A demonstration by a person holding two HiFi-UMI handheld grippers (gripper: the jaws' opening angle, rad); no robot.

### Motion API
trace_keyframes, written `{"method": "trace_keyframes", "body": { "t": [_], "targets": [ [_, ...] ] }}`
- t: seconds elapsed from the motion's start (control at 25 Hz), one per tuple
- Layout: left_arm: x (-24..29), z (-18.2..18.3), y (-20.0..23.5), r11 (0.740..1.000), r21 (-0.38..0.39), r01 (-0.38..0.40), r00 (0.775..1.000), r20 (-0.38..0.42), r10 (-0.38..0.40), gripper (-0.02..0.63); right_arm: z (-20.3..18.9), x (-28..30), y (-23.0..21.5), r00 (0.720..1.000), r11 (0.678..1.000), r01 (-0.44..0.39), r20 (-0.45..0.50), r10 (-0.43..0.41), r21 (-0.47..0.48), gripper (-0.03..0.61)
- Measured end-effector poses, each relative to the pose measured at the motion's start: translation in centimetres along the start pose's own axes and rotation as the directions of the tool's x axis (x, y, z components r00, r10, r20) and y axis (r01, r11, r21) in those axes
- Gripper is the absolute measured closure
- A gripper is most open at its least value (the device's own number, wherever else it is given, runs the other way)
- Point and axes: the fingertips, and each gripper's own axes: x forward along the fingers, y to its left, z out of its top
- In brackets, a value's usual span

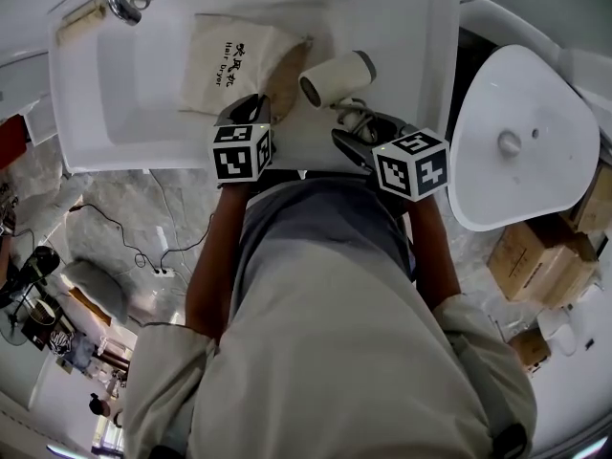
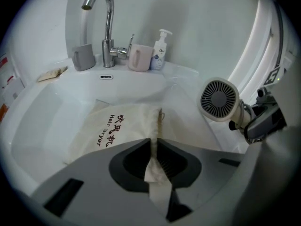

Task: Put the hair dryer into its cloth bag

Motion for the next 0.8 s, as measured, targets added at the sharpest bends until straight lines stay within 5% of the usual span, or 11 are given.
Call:
{"method": "trace_keyframes", "body": {
  "t": [0.8],
  "targets": [
    [-1.6,1.4,0.9,0.994,-0.076,0.083,0.996,0.049,-0.079,0.565,-0.1,4.3,1.4,0.986,0.999,-0.002,-0.167,-0.004,-0.037,0.319]
  ]
}}
